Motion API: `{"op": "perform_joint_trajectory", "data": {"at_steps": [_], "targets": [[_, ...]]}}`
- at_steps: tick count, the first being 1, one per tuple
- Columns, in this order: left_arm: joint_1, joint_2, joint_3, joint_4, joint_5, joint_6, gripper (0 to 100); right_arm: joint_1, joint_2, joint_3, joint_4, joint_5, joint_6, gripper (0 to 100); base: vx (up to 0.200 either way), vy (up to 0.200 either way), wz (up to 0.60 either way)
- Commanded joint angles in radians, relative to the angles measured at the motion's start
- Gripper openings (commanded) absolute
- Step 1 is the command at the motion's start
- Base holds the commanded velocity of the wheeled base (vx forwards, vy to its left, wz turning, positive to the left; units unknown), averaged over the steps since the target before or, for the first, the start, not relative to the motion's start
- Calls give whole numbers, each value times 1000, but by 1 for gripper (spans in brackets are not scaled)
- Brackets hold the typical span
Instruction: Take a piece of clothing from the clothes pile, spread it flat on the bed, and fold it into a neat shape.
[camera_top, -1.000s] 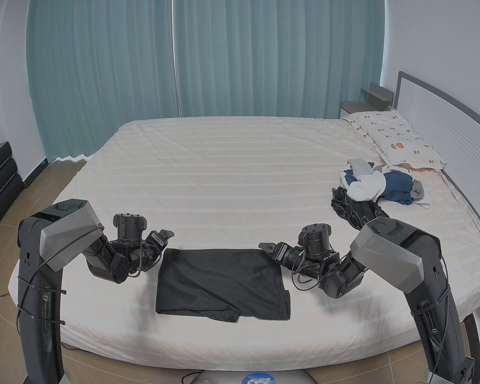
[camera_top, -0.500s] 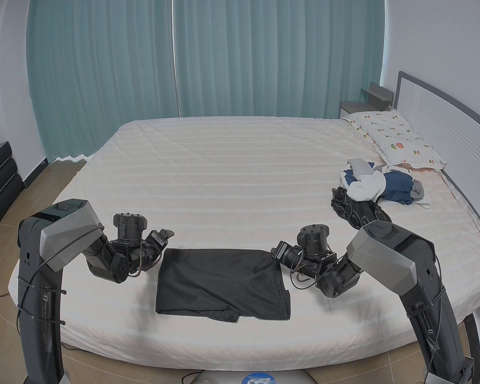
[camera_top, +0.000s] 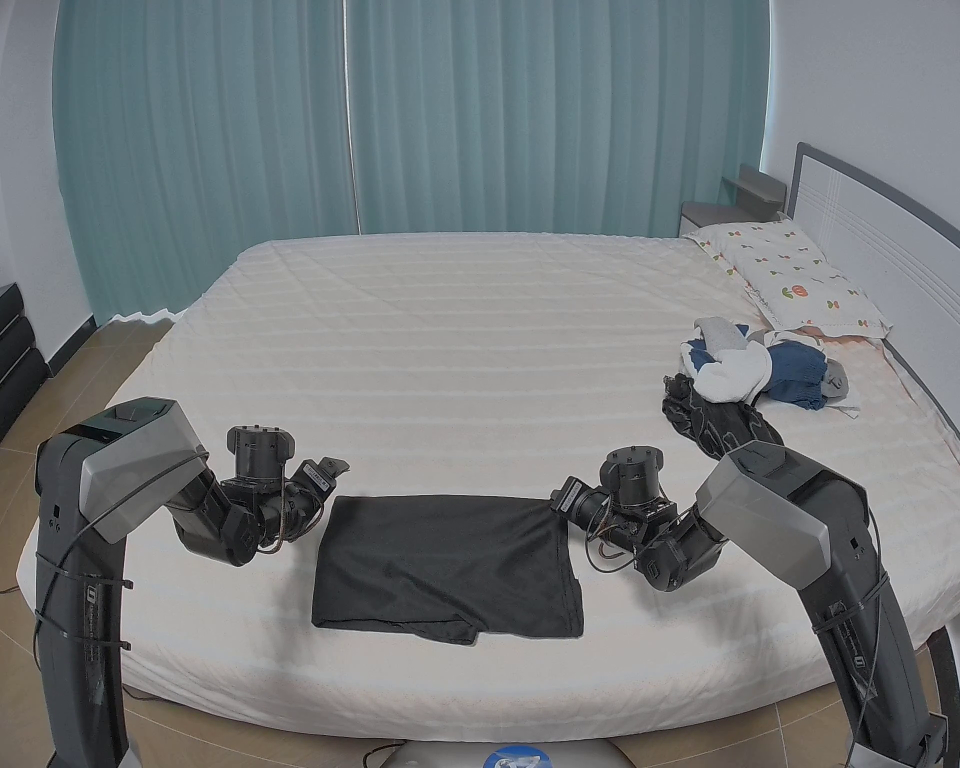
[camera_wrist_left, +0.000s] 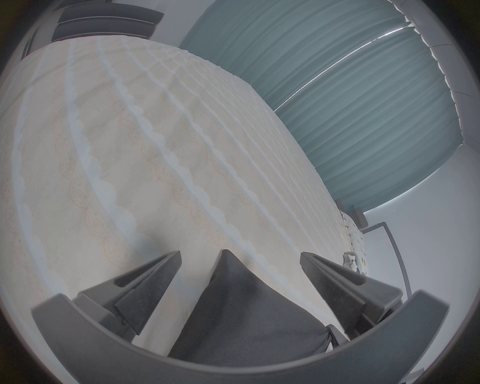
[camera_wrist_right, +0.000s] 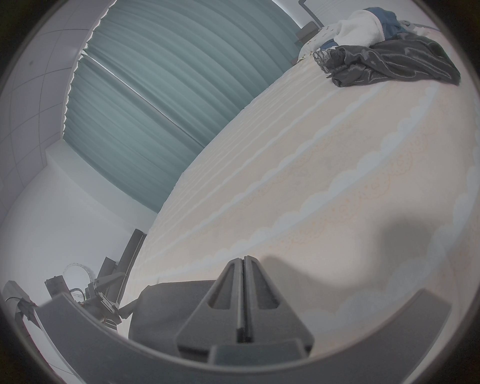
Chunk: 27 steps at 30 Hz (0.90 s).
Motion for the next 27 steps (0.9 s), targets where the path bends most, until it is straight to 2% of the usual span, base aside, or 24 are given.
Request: {"op": "perform_joint_trajectory", "data": {"at_steps": [1,2,7,10,13,14,17,23,24,25,27], "targets": [[0,0,-1,0,0,0,100,1,2,-1,2,0,-2,0,0,0,0],[0,0,-1,0,0,0,100,1,1,-1,4,2,-2,100,0,0,0],[2,0,1,0,-1,-2,100,-4,-4,3,-7,-1,0,100,0,0,0],[9,-12,14,-13,-7,-17,100,-33,-24,14,-8,-15,0,100,0,0,0],[22,-44,67,-72,-30,-91,100,-102,-91,81,-16,-38,-2,100,0,0,0],[22,-44,67,-72,-30,-91,100,-102,-91,81,-16,-38,-2,100,0,0,0],[71,-87,157,-140,-106,-120,100,-188,-260,290,-84,-41,-19,100,0,0,0],[86,-250,238,-151,-116,-111,100,-268,-535,606,-130,-41,-109,100,0,0,0],[86,-250,238,-151,-116,-111,100,-268,-535,606,-130,-41,-109,100,0,0,0],[88,-348,269,-143,-119,-105,100,-283,-640,724,-182,-32,-123,100,0,0,0],[88,-440,309,-140,-121,-68,100,-300,-729,819,-231,-26,-132,100,0,0,0]]}}
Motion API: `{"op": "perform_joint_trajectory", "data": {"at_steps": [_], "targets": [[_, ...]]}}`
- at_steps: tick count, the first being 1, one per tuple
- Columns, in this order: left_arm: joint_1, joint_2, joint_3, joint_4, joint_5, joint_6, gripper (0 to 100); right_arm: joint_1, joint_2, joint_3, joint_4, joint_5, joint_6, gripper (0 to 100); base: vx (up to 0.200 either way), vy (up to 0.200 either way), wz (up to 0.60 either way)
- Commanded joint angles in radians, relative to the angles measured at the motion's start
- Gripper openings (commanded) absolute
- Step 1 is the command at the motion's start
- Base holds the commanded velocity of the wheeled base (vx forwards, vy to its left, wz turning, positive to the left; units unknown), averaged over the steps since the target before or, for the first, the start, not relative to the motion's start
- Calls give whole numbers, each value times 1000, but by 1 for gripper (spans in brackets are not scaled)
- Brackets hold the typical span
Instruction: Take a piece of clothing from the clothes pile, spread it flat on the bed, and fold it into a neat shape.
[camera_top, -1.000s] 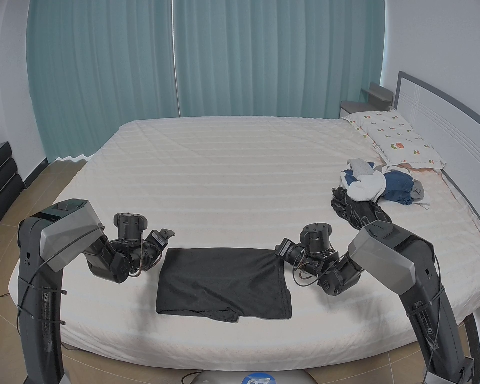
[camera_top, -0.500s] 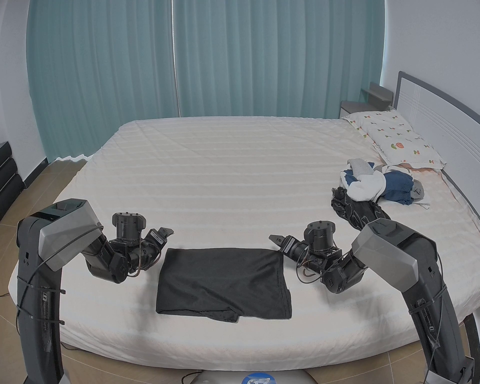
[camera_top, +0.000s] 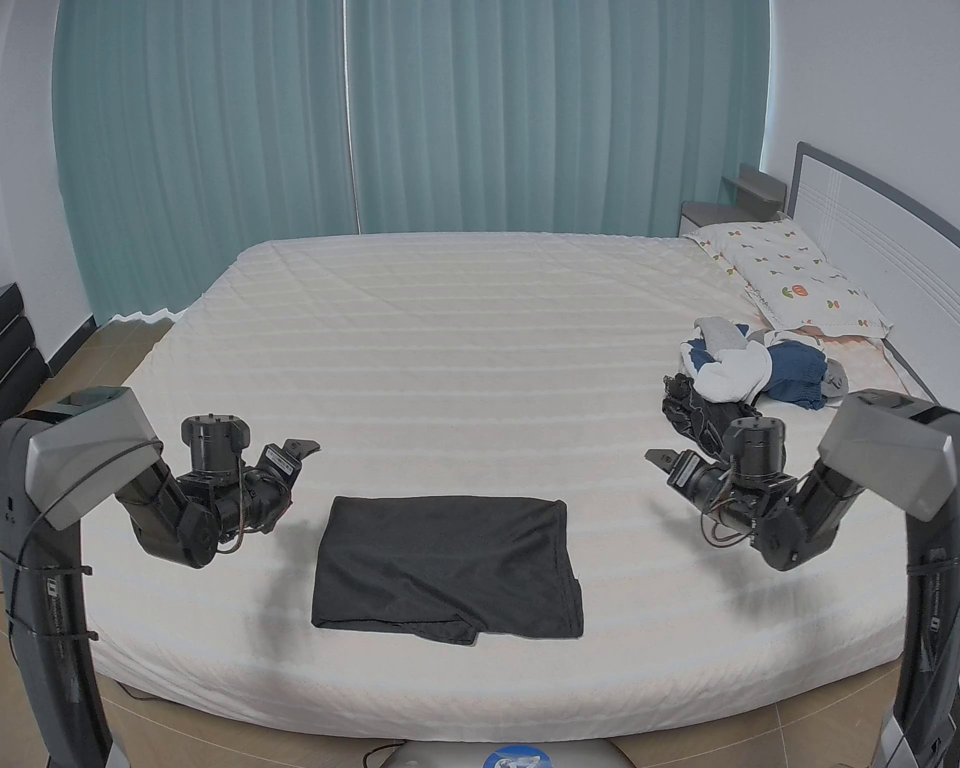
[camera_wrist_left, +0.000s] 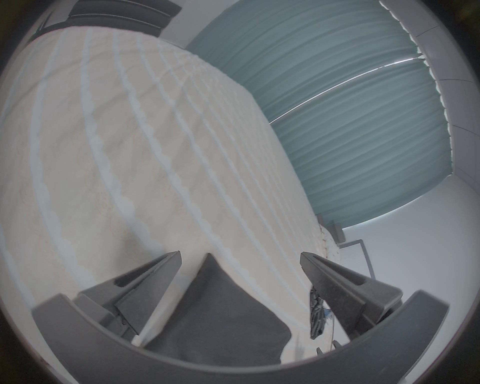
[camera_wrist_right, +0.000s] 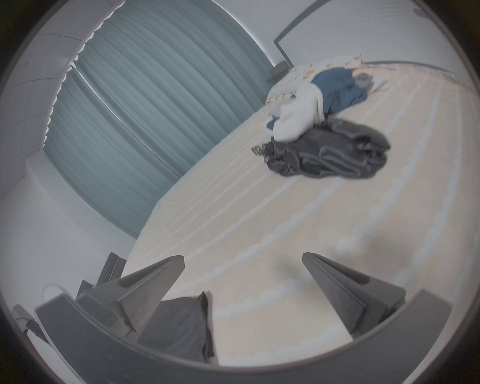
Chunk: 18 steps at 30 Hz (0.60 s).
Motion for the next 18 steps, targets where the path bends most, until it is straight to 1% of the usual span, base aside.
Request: {"op": "perform_joint_trajectory", "data": {"at_steps": [1,2,3,4,5,7,8,9,11,13,15,17,18], "targets": [[20,-376,178,-12,-24,108,100,-99,-433,376,-140,13,-77,100,0,0,0],[19,-403,198,-12,-24,129,100,-105,-475,413,-156,13,-91,100,0,0,0],[19,-403,198,-12,-24,129,100,-105,-475,413,-156,13,-91,100,0,0,0],[14,-486,251,-12,-24,181,100,-112,-551,482,-179,13,-105,100,0,0,0],[11,-554,284,-12,-24,206,100,-115,-614,536,-189,16,-109,100,0,0,0],[7,-647,327,-12,-22,230,100,-115,-715,597,-190,31,-119,100,0,0,0],[7,-647,327,-12,-22,230,100,-115,-715,597,-190,31,-119,100,0,0,0],[7,-744,370,-11,-22,266,100,-115,-826,645,-181,57,-135,100,0,0,0],[7,-838,422,-11,-22,301,100,-115,-932,677,-170,74,-154,100,0,0,0],[7,-931,479,-11,-16,347,100,-115,-1039,715,-144,79,-200,100,0,0,0],[8,-1034,539,-11,-10,404,100,-115,-1162,764,-89,88,-261,100,0,0,0],[10,-1078,563,-11,-9,428,100,-115,-1220,787,-60,97,-280,100,0,0,0],[11,-1141,590,-11,-9,467,100,-114,-1304,815,-14,109,-304,100,0,0,0]]}}
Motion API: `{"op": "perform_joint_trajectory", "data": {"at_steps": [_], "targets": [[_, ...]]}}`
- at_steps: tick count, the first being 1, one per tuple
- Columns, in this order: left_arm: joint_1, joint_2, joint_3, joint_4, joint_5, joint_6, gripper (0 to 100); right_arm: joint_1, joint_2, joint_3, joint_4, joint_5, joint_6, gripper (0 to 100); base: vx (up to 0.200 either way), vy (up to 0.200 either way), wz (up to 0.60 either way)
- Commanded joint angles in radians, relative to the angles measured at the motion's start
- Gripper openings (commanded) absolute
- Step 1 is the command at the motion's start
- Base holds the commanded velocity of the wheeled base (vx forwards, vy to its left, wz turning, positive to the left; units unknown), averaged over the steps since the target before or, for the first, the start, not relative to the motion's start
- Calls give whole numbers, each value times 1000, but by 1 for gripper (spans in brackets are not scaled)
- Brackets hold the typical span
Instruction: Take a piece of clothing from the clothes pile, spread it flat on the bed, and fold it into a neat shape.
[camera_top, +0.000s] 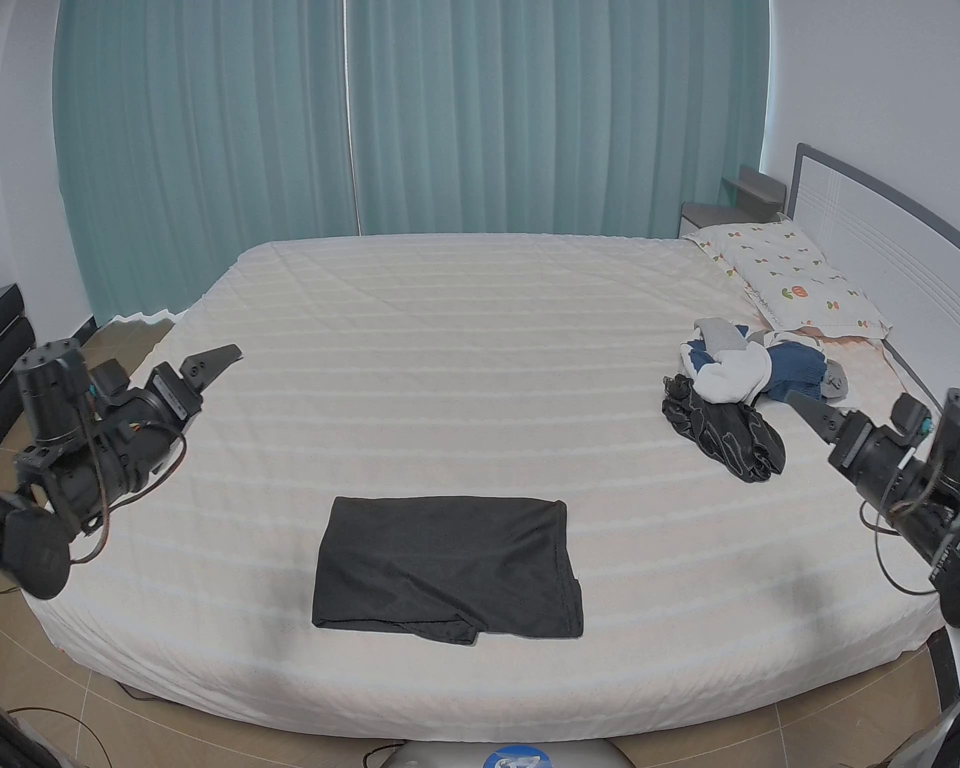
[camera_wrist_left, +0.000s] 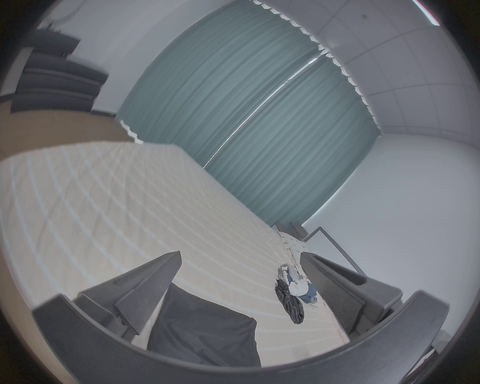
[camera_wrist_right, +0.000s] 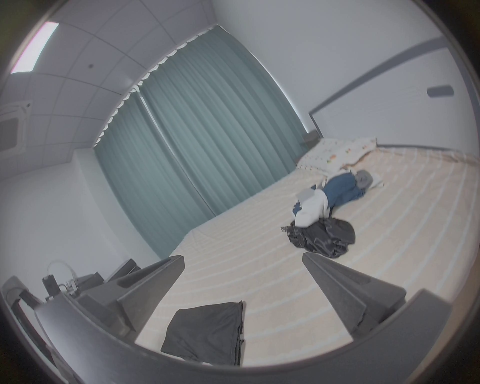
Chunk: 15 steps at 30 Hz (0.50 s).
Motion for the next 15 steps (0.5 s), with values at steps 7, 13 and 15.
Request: {"op": "perform_joint_trajectory", "data": {"at_steps": [7,13,15], "targets": [[2,-672,271,169,74,334,100,-6,-849,213,431,61,-281,100,0,0,0],[4,-942,263,414,83,395,100,0,-1210,115,908,73,-383,100,0,0,0],[6,-1039,266,509,97,434,100,11,-1330,57,1110,72,-416,100,0,0,0]]}}
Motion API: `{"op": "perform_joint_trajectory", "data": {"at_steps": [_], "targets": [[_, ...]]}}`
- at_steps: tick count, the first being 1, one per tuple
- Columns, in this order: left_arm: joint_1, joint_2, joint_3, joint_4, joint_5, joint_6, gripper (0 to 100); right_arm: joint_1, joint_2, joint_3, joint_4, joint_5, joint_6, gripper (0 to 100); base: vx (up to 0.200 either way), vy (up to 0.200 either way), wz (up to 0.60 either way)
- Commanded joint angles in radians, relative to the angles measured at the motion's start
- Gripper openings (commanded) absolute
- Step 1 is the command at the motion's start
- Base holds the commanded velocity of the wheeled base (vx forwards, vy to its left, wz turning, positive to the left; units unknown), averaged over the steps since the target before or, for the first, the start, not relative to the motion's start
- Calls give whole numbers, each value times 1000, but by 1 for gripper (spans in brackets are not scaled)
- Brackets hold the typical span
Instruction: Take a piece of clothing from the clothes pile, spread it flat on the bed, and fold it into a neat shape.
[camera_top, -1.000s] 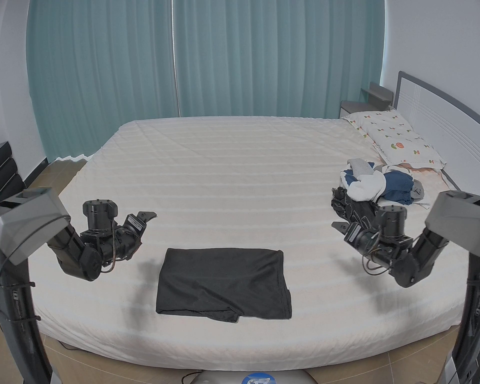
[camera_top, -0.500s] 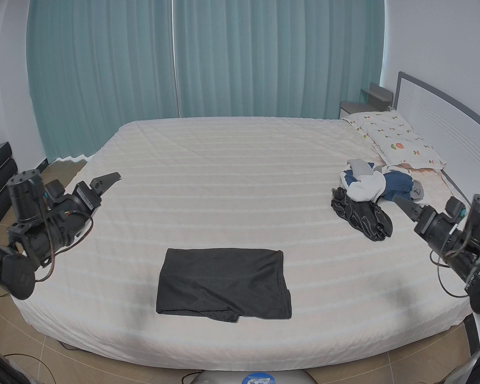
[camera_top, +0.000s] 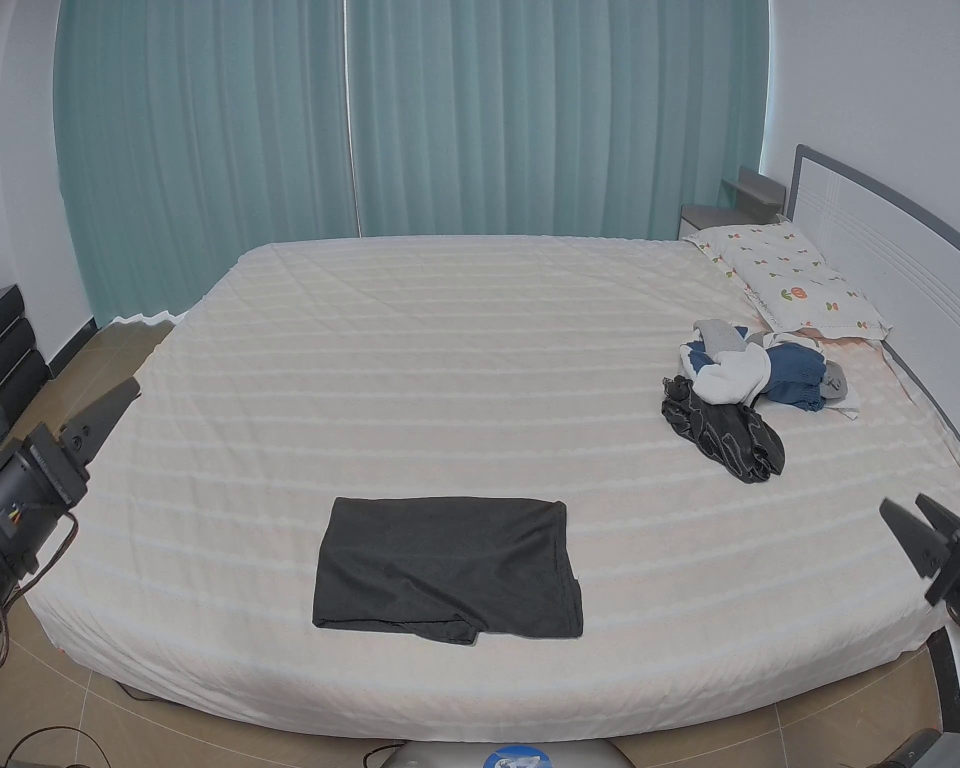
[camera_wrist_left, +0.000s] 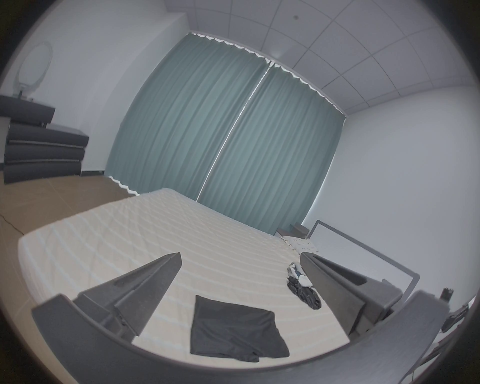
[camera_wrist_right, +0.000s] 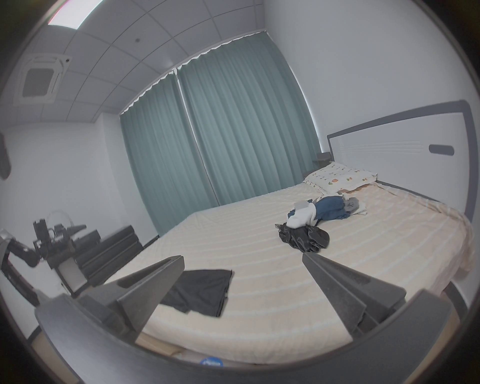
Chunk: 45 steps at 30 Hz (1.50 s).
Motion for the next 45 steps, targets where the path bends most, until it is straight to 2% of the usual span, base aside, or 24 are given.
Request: {"op": "perform_joint_trajectory", "data": {"at_steps": [1,2,3,4,6,7,9,12,17,21,23,24,28,31,36,37,38,40,42,44,45], "targets": [[3,-472,60,293,45,155,100,17,-587,-92,542,21,-164,100,0,0,0],[3,-541,65,364,70,198,100,18,-674,-123,680,18,-213,100,0,0,0],[3,-569,66,393,80,220,100,18,-694,-128,715,18,-239,100,0,0,0],[3,-573,66,398,82,223,100,18,-694,-129,722,15,-242,100,0,0,0],[3,-641,69,457,106,264,100,13,-695,-135,725,-30,-276,100,0,0,0],[3,-684,71,493,119,290,100,13,-694,-142,719,-77,-283,100,0,0,0],[3,-698,71,510,128,303,100,13,-694,-140,717,-94,-289,100,0,0,0],[3,-756,79,571,172,356,100,1,-694,-154,726,-177,-349,100,0,0,0],[4,-800,105,586,185,428,100,-10,-691,-172,751,-214,-377,100,0,0,0],[26,-839,129,592,218,502,100,-66,-700,-171,832,-261,-375,100,0,0,0],[27,-852,131,597,217,510,100,-66,-720,-166,852,-241,-380,100,0,0,0],[26,-863,132,605,217,511,100,-75,-735,-157,855,-209,-380,100,0,0,0],[29,-923,140,674,221,514,100,-102,-792,-85,844,-14,-377,100,0,0,0],[29,-964,149,712,221,523,100,-102,-792,-42,791,-14,-377,100,0,0,0],[52,-1024,206,697,206,559,100,-102,-792,124,534,-2,-420,100,0,0,0],[52,-1024,206,697,206,559,100,-102,-792,124,534,-2,-420,100,0,0,0],[52,-1024,238,638,206,557,100,-102,-792,174,452,29,-498,100,0,0,0],[52,-1026,295,574,202,568,100,-102,-792,173,459,59,-507,100,0,0,0],[52,-1026,358,497,203,588,100,-102,-792,174,482,61,-500,100,0,0,0],[52,-1024,358,497,203,582,100,-102,-792,174,485,61,-475,100,0,0,0],[52,-1024,358,505,202,576,100,-102,-792,174,487,55,-421,100,0,0,0]]}}
